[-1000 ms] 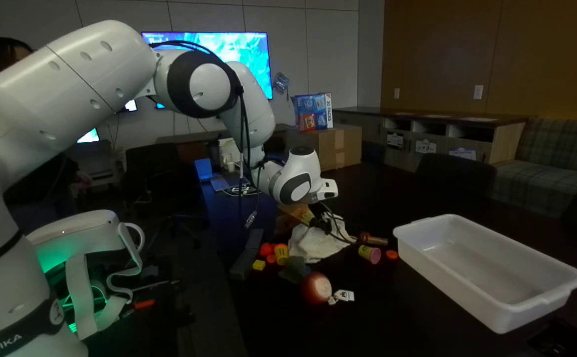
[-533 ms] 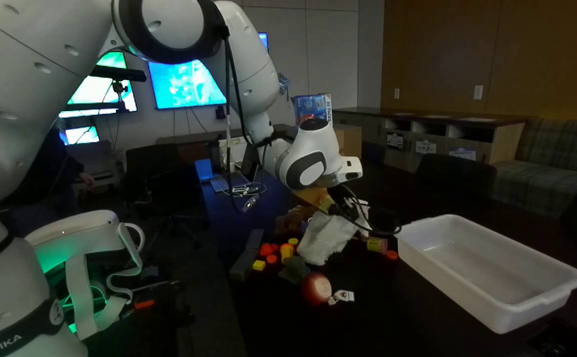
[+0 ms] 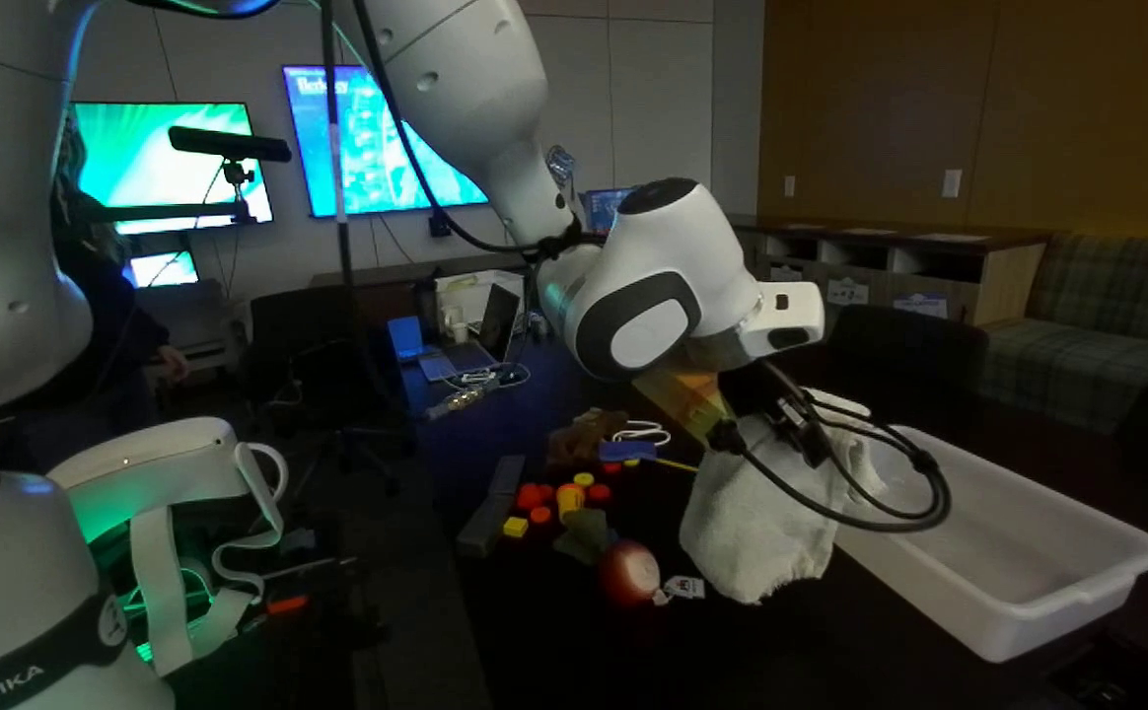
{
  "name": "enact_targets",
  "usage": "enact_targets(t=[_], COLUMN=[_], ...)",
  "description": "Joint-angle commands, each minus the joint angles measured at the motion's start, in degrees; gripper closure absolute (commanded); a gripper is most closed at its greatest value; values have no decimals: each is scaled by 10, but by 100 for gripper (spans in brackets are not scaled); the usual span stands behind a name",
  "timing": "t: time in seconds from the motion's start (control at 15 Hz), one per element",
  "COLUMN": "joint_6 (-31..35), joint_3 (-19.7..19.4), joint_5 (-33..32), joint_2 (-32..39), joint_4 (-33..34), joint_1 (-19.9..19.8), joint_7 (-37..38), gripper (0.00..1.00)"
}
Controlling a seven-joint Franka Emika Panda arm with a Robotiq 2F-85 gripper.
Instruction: Use the towel to push all the objects on the table to the left
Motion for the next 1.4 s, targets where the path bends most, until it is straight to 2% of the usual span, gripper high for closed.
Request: enact_targets(t=[0.0,0.27,0.4,0.47,0.67,0.93,1.33], joint_6=[11,8,-1,-8,-30,-71,-144], joint_3=[-58,-242,-331,-361,-377,-347,-291], joint_5=[-1,-39,-45,-43,-42,-42,-54], joint_2=[-51,-11,34,57,122,180,186], joint_4=[-52,-56,-50,-45,-30,3,27], joint_1=[-16,85,161,191,238,269,293], joint_7=[6,26,40,47,72,93,100], gripper=[99,99,99,99,99,99,99])
